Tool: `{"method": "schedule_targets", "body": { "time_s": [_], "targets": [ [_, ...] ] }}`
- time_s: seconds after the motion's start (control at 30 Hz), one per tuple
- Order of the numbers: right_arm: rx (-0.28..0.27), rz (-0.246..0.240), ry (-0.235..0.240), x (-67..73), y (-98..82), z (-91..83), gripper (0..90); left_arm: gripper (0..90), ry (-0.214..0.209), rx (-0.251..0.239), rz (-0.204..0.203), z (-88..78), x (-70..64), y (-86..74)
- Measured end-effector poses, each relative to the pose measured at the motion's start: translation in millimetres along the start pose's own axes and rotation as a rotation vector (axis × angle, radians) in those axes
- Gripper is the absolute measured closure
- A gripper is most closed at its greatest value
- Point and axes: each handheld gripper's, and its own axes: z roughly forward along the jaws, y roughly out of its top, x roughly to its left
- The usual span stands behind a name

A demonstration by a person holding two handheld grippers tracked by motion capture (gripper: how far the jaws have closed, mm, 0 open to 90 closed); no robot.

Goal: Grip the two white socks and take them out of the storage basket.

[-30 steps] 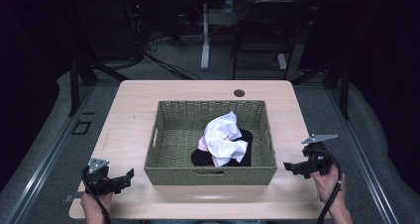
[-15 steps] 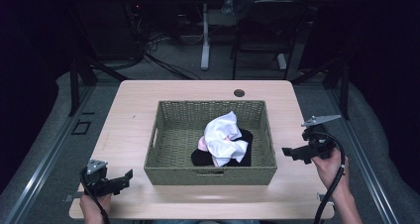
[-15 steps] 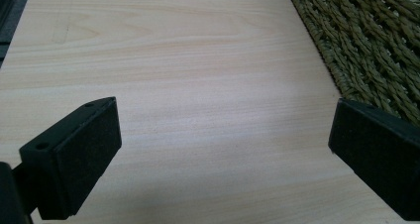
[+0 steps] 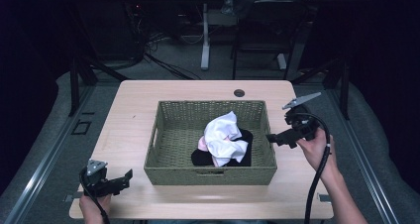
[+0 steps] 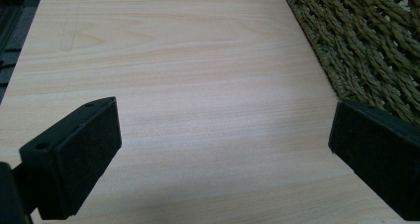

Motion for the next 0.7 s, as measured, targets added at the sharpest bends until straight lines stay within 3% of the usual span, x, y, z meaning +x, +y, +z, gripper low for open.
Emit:
{"method": "schedule_targets", "body": {
  "time_s": [0.13, 0.33, 0.57, 0.7],
  "targets": [
    [0.024, -0.035, 0.023, 7.8, 19.6, 7.2, 2.3, 0.0, 0.019, -0.015, 0.001, 1.2, -0.1, 0.8],
    [0.063, -0.050, 0.042, 16.4, 41.8, 24.8, 2.8, 0.0, 0.009, -0.012, 0.004, 3.4, -1.2, 2.3],
    [0.104, -0.048, 0.059, 23.4, 61.7, 50.3, 4.1, 0.0, 0.000, -0.004, 0.018, 3.3, -3.6, 4.2],
    [0.151, -0.043, 0.048, 23.1, 72.6, 68.8, 10.5, 0.0, -0.007, -0.001, 0.021, 5.2, -5.1, 5.2]
  ]
}}
